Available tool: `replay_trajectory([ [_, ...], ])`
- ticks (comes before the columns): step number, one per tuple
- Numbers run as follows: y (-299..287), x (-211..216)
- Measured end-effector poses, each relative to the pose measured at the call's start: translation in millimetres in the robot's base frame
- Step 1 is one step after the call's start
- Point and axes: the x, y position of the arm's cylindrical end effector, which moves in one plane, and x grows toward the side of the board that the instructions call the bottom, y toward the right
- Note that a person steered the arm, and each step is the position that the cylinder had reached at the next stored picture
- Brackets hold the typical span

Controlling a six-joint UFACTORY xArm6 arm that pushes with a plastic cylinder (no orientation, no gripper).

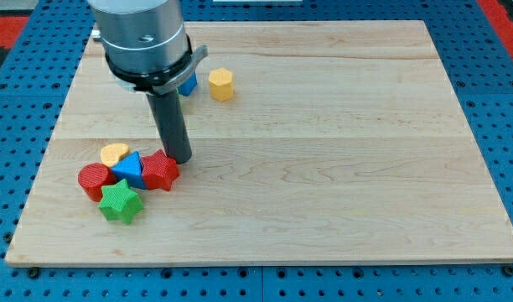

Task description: Move the yellow hexagon towards the blue triangle

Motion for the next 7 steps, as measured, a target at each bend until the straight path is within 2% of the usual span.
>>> replay_trajectory([
  [1, 66.4, -37.2],
  [2, 134.2, -94.6],
  [3, 128.6, -151.3],
  [4, 54.5, -155.1],
  [5, -21.0, -125.5],
  [6, -28.9, -70.5],
  [7, 2.4, -51.4],
])
